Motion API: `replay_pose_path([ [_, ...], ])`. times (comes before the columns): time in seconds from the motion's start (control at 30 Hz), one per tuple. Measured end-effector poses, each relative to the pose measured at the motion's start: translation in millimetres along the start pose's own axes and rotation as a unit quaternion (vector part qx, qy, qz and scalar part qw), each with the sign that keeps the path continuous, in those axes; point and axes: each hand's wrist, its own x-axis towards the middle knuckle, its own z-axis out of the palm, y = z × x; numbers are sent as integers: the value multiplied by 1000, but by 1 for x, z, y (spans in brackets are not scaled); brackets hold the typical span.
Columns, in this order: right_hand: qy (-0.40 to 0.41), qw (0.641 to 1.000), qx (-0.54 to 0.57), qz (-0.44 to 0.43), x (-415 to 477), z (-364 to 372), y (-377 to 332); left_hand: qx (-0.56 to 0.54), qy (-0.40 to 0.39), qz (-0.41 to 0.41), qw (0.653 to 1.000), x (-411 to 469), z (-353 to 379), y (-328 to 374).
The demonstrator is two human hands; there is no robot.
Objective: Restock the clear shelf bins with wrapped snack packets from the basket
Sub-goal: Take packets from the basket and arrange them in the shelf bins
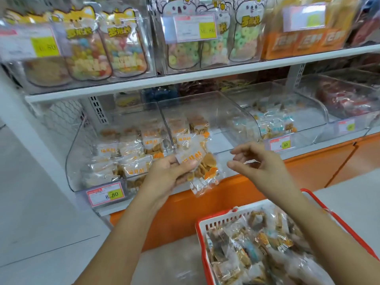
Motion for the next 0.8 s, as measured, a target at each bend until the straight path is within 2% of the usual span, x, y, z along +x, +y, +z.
replay_pose_path([
  [0.07,-48,999,1,12,19,3,-8,37,-12,19,999,0,-5,3],
  [0.2,-212,976,-54,3,45,13,-28,92,-29,36,995,-2,-10,4],
  [0.3,-268,946,-177,-37,54,21,-33,129,-18,53,990,-4,-8,3],
  [0.37,-293,936,-193,-37,59,25,-34,138,10,56,989,-4,-7,3],
  [0.43,-298,943,-147,-22,64,26,-33,144,27,42,988,-2,-11,5],
  [0.6,-232,970,24,66,71,25,-21,139,-35,-40,989,0,-20,7],
  [0.7,-238,965,75,83,69,22,-17,103,20,-11,994,5,-21,8],
  [0.8,-275,953,81,95,64,18,-16,64,83,18,994,13,-24,11],
])
